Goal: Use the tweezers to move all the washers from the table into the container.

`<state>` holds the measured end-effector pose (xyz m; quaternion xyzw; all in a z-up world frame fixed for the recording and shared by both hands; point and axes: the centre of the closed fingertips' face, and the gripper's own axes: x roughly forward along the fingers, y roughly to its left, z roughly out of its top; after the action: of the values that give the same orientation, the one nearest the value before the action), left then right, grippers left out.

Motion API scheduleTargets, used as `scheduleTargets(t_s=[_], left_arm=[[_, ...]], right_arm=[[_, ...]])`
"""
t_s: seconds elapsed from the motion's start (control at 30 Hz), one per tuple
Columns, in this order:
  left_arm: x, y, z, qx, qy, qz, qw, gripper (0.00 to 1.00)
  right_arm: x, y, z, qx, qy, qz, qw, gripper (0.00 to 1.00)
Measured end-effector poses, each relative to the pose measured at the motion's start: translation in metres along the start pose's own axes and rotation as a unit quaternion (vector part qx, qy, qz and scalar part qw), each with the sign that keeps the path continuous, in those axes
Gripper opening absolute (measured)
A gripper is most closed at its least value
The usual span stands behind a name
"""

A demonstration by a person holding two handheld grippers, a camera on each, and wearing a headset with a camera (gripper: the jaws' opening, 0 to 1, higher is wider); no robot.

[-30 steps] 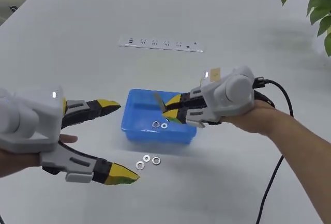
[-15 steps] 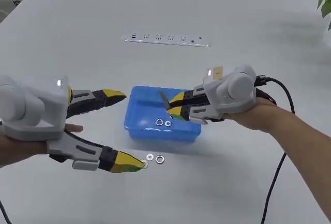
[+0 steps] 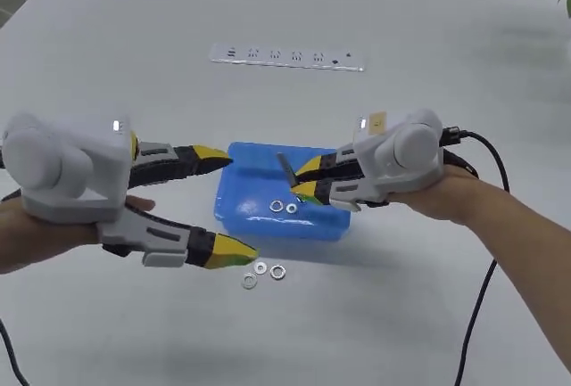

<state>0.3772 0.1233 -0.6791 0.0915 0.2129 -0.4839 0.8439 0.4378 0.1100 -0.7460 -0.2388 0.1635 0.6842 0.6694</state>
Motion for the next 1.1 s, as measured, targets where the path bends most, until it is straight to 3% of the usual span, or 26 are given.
scheduleTargets(t_s=[0.5,0.8,1.1], left_arm=[[0.025,0.022,0.008,0.02,0.012,0.0,0.9997,0.49],[0.037,0.031,0.005,0.04,0.031,-0.006,0.9987,0.31],[0.045,0.044,0.002,0.059,0.042,0.0,0.9974,0.22]], right_arm=[[0.001,-0.002,-0.007,0.006,-0.004,0.002,1.0,0.09],[0.001,-0.005,-0.009,0.008,-0.009,0.002,0.9999,0.09],[0.002,-0.005,-0.01,0.005,-0.008,0.002,1.0,0.09]])
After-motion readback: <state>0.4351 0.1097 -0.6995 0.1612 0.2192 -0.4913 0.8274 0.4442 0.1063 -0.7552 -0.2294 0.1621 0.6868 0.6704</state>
